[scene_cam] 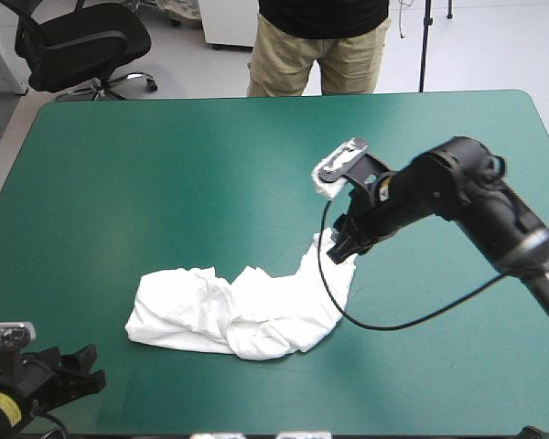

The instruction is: Fold the cloth

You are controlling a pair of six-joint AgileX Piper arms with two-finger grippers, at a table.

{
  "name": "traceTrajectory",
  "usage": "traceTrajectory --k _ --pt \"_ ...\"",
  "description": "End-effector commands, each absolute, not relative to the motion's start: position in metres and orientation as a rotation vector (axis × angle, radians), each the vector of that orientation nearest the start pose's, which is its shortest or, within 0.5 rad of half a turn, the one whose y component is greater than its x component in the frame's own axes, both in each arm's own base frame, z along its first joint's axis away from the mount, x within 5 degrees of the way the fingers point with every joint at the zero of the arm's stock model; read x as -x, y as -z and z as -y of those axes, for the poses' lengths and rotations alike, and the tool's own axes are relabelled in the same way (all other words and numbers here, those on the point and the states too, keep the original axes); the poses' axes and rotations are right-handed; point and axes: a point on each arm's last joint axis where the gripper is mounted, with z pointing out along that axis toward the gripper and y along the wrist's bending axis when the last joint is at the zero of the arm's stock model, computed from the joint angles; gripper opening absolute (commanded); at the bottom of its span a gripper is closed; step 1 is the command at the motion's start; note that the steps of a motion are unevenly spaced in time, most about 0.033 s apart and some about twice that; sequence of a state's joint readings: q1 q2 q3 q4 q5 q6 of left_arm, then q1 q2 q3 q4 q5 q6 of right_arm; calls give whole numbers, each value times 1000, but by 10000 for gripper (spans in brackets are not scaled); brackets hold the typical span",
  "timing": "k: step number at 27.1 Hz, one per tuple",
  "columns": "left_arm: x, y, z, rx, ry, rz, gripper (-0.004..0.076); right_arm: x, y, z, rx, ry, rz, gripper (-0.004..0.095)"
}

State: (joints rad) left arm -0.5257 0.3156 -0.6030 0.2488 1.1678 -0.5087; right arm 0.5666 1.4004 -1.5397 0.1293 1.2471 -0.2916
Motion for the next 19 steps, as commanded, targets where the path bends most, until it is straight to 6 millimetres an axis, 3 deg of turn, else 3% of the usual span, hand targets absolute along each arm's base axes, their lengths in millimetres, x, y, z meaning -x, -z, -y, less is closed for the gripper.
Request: traceTrajectory --k 1,6,11,15,19 --pt "-67 -307 19 -76 199 -2405 417 -196 -441 -135 1013 -292 -2259 472" --pt "-110 -295 45 -218 62 -2598 417 -176 -458 -120 982 -267 -2190 472" --pt "-147 -297 58 -285 -96 -2625 417 -169 -464 -109 913 -212 -2185 472" --pt "-168 -299 61 -308 -136 -2662 416 -169 -458 -106 890 -176 -2211 473" --pt "-193 -276 53 -338 -160 -2787 415 -168 -437 -94 816 -63 -2269 472"
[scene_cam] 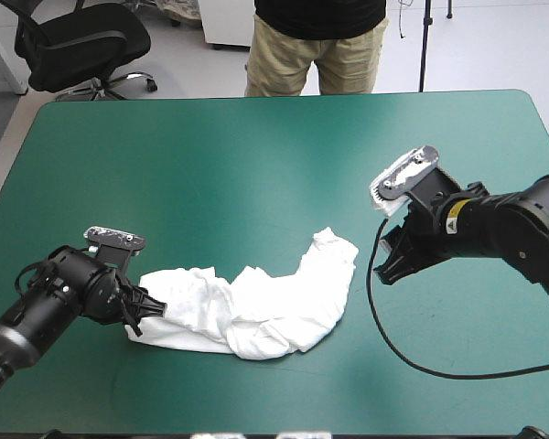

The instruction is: Fold the cloth

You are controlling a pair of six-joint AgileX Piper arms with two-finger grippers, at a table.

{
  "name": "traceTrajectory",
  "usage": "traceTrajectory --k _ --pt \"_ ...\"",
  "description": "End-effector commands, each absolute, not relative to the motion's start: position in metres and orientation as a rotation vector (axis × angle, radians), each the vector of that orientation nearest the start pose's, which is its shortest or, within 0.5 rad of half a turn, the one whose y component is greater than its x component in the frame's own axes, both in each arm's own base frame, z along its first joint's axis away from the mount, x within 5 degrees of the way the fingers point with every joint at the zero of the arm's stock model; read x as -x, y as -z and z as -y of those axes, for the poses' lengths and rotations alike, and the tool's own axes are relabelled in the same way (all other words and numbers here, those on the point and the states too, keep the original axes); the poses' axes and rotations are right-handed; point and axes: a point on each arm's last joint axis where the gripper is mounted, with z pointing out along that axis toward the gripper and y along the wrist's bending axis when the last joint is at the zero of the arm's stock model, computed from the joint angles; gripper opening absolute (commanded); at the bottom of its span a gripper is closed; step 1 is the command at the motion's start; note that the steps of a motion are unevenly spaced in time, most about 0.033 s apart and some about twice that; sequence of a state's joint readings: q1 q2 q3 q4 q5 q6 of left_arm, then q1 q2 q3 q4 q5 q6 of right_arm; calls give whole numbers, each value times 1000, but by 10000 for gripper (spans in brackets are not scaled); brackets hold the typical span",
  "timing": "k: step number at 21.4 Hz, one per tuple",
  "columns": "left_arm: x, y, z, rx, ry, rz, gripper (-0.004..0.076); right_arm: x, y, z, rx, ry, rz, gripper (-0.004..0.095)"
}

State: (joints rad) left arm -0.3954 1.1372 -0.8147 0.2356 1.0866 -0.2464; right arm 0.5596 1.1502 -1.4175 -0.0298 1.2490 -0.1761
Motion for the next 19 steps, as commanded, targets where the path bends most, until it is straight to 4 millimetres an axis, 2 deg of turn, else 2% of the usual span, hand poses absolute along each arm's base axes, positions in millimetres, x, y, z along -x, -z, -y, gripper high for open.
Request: traceTrajectory --k 1,4,5,8,10,13,16,19 --pt "-201 -271 51 -333 -142 -2784 415 -164 -433 -87 773 -24 -2267 472" --pt "-214 -259 55 -352 -53 -2810 414 -155 -426 -78 702 -10 -2274 472" --pt "-219 -248 60 -385 3 -2861 414 -153 -421 -76 669 -19 -2287 472" --pt "-231 -227 65 -403 11 -2919 403 -149 -411 -72 588 -42 -2255 472" --pt "-235 -221 66 -436 5 -2919 323 -149 -400 -70 539 -37 -2267 454" --pt "-237 -222 66 -447 2 -2893 -12 -153 -384 -72 494 -40 -2294 406" --pt "-237 -222 66 -450 -2 -2890 -17 -160 -377 -77 466 -77 -2264 397" --pt "-238 -222 64 -462 -25 -2885 -17 -174 -368 -82 464 -61 -2309 413"
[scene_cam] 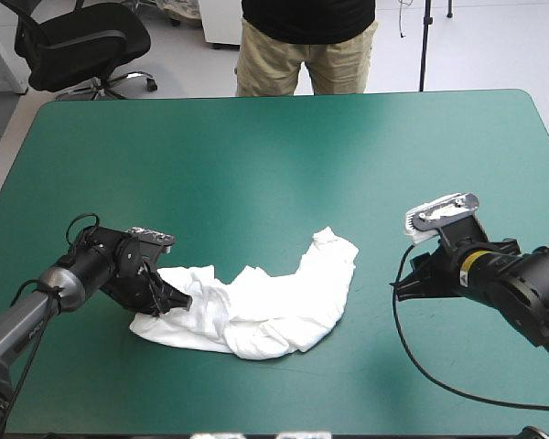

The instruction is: Fold the cloth

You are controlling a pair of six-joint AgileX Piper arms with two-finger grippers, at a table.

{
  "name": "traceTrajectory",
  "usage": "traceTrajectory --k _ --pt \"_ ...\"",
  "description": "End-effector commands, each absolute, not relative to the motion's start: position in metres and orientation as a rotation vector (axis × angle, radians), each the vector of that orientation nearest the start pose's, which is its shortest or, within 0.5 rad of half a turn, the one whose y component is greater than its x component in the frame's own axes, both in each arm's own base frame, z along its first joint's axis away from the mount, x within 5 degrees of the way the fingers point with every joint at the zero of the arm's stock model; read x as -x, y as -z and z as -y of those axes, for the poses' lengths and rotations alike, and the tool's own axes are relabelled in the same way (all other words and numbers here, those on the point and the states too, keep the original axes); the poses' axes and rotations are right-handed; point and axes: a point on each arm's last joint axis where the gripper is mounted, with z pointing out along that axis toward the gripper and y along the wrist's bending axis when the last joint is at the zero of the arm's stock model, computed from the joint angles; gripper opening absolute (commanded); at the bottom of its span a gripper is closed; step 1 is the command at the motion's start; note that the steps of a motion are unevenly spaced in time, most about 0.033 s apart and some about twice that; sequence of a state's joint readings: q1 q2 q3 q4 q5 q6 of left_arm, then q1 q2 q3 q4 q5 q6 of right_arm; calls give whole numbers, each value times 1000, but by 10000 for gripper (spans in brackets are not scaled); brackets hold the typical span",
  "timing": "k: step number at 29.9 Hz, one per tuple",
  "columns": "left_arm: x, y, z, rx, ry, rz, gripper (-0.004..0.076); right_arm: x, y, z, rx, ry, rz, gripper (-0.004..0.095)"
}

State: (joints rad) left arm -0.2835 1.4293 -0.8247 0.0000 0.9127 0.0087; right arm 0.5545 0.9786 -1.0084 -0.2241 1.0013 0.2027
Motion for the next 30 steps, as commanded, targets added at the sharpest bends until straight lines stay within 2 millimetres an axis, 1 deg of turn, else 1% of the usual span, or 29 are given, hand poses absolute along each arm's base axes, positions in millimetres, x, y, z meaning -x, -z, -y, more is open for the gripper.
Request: traceTrajectory --k 1,4,5,8,11,13,16,19,24,26,30 --pt "-238 -222 64 -458 -30 -2885 -17 -182 -362 -84 465 -61 -2337 444" --pt "-238 -222 64 -463 -37 -2886 -17 -208 -344 -91 441 -104 -2389 567" --pt "-238 -222 64 -463 -37 -2886 -17 -217 -339 -91 423 -136 -2394 589" --pt "-238 -222 64 -463 -37 -2888 -17 -245 -322 -94 401 -235 -2409 595" --pt "-238 -222 64 -463 -37 -2888 -17 -268 -305 -99 430 -317 -2473 595" --pt "-238 -222 64 -463 -36 -2884 -17 -280 -294 -107 499 -360 -2501 595" --pt "-239 -222 64 -460 -31 -2875 -17 -294 -281 -118 544 -447 -2528 590" --pt "-239 -222 65 -457 -27 -2869 -17 -305 -270 -125 564 -498 -2561 572" --pt "-240 -223 65 -452 -19 -2860 -17 -320 -252 -130 588 -501 -2609 517" --pt "-240 -223 65 -451 -17 -2859 -17 -324 -245 -132 608 -505 -2633 462" --pt "-241 -223 65 -450 -15 -2852 -17 -327 -230 -135 649 -538 -2676 302"
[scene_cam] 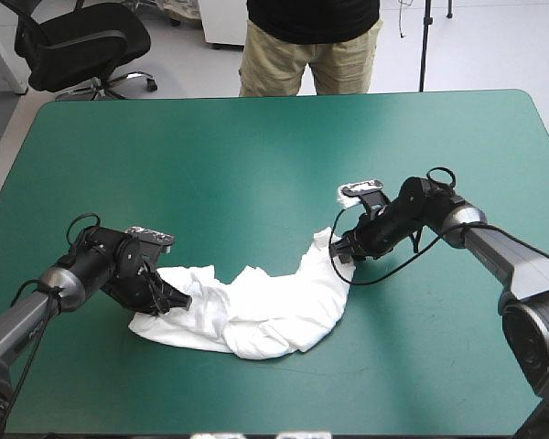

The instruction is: Fold the cloth

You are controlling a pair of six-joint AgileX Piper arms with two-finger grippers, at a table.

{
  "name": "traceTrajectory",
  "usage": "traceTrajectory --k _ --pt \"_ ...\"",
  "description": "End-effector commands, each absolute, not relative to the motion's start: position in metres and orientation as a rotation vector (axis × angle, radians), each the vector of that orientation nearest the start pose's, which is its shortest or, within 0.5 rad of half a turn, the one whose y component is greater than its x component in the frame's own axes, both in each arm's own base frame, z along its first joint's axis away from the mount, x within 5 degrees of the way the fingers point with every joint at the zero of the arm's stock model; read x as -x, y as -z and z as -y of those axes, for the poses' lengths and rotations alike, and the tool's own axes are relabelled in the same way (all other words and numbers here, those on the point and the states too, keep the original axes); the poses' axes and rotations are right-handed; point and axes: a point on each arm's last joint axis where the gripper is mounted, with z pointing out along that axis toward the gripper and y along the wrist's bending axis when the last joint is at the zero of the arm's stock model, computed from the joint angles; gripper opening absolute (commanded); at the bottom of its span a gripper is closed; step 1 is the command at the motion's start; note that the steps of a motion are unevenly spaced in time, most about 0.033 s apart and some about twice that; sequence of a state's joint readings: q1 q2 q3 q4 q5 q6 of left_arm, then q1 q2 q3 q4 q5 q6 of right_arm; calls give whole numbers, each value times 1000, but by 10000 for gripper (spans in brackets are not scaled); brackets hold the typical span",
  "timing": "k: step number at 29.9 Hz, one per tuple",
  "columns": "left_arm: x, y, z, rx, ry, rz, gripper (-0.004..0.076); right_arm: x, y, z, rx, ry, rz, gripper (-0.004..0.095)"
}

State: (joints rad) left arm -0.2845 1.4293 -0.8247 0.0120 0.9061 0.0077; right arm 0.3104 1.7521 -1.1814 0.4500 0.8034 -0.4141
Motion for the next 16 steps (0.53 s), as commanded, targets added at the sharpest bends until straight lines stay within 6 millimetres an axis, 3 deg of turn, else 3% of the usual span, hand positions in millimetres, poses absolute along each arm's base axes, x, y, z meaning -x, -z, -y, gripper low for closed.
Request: traceTrajectory --k 1,5,8,10,13,16 --pt "-241 -223 66 -450 -15 -2850 -17 -327 -227 -136 679 -544 -2681 248" --pt "-244 -224 66 -446 -7 -2819 -17 -328 -227 -137 735 -536 -2651 -17" --pt "-245 -232 67 -437 5 -2749 -17 -329 -244 -136 752 -503 -2597 -9" --pt "-245 -245 66 -423 12 -2689 -17 -328 -263 -134 750 -474 -2544 -9" --pt "-243 -277 66 -409 27 -2579 -17 -321 -308 -129 736 -424 -2430 -9" --pt "-241 -319 65 -388 36 -2447 -17 -307 -355 -123 751 -384 -2306 -16"
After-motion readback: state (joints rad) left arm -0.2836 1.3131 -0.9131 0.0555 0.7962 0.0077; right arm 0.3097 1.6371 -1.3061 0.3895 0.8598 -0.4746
